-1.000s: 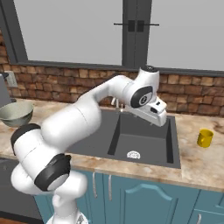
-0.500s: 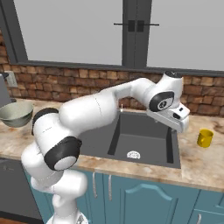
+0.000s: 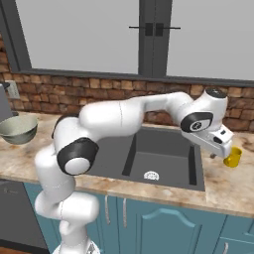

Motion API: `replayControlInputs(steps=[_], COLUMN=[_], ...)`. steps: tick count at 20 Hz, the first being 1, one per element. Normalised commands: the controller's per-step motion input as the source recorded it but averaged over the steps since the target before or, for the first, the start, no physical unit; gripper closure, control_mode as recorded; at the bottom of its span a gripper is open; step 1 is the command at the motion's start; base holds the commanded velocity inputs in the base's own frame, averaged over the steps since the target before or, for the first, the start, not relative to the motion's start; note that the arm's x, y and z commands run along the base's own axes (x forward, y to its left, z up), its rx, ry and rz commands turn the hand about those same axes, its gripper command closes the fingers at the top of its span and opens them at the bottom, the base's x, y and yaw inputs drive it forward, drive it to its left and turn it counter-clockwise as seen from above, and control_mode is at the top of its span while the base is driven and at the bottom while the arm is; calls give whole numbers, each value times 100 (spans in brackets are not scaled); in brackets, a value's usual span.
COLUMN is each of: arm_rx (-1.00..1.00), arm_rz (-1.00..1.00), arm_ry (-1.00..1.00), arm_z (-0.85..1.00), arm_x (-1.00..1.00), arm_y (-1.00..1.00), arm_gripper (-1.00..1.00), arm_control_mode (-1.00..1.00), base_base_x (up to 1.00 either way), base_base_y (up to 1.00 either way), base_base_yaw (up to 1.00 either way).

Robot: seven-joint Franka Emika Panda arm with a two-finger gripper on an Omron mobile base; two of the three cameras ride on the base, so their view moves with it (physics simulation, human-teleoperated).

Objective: Pick the mug and place it in the sink. Pick the bowl and place it in the open cabinet and then close the cabinet.

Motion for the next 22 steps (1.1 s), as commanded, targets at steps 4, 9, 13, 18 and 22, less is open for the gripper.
replayControlInputs(steps=[4,9,13,18,22], arm_rx=[-4,-6,-3,-4,-18], arm_rz=[7,4,1,0,0], arm_ry=[-21,-4,3,1,12], arm_z=[-24,-10,-13,-6,-24], arm_x=[0,8,14,33,51], arm_y=[-39,-41,-20,-2,-2], arm_gripper=[-100,-100,-100,-100,-100], arm_control_mode=[-100,-100,-100,-100,-100], base_base_x=[0,0,0,0,0], base_base_y=[0,0,0,0,0], base_base_yaw=[0,0,0,0,0])
